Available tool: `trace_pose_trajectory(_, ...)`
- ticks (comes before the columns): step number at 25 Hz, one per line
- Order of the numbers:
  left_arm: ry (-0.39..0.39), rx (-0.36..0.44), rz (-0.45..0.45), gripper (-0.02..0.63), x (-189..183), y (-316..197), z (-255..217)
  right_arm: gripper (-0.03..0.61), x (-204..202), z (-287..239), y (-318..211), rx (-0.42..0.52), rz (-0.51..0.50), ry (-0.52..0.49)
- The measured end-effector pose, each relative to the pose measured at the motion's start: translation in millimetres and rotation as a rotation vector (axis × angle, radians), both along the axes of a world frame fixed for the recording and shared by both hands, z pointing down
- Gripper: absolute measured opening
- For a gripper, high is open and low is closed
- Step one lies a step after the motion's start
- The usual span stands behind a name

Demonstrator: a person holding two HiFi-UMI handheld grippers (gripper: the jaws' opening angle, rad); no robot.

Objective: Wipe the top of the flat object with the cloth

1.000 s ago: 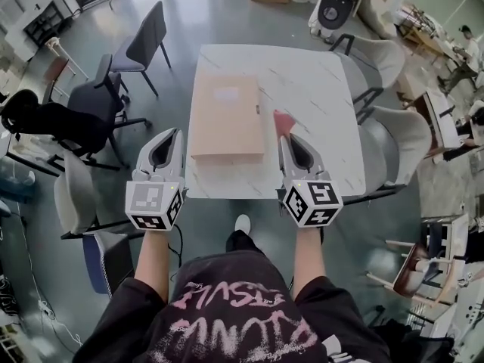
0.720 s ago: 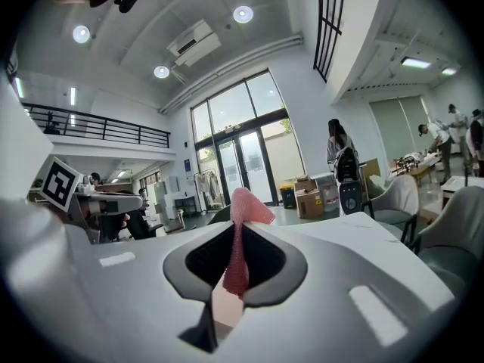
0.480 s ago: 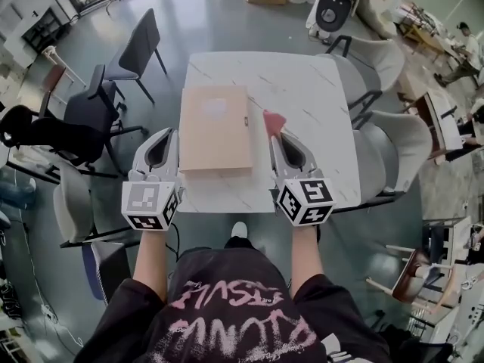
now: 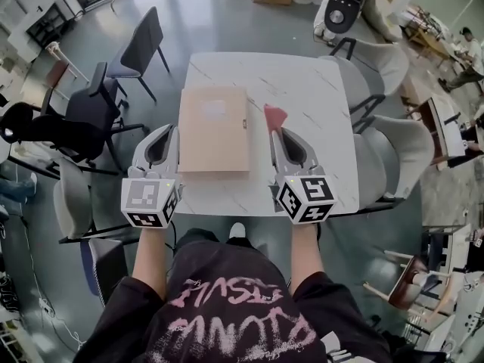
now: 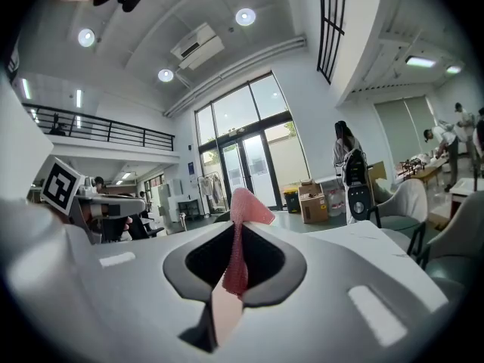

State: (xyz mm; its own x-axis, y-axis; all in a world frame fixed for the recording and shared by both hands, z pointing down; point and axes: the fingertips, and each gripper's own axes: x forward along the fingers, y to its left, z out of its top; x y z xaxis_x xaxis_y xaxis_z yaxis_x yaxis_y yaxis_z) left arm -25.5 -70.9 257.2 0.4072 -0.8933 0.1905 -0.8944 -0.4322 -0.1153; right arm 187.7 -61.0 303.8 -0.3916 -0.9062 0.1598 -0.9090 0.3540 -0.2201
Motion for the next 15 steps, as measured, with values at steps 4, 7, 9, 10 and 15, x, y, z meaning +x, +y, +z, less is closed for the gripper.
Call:
trace_pose_trajectory(4, 0.0, 0.011, -0.013, 0.002, -5, 1, -2, 0.049, -5, -3, -2, 0.009, -0.016, -0.021)
trace_pose_trajectory(7, 0.012, 0.012, -0.027, 0.002, -11, 0, -2, 0.048, -8, -3, -3, 0.024, -0.011, -0.013)
trace_pose_trajectory(9, 0.017, 0.019, -0.037, 0.002, -14, 0, -5, 0.048, -10, -2, -3, 0.029, -0.009, -0.009)
trace_pose_trajectory(10, 0.019, 0.025, -0.038, 0.002, -15, -1, -6, 0.048, -10, -2, -4, 0.03, -0.007, -0.007)
trace_pose_trajectory(15, 0.022, 0.042, -0.027, 0.002, -17, -7, -4, 0.048, -15, -6, -7, 0.043, -0.006, -0.001)
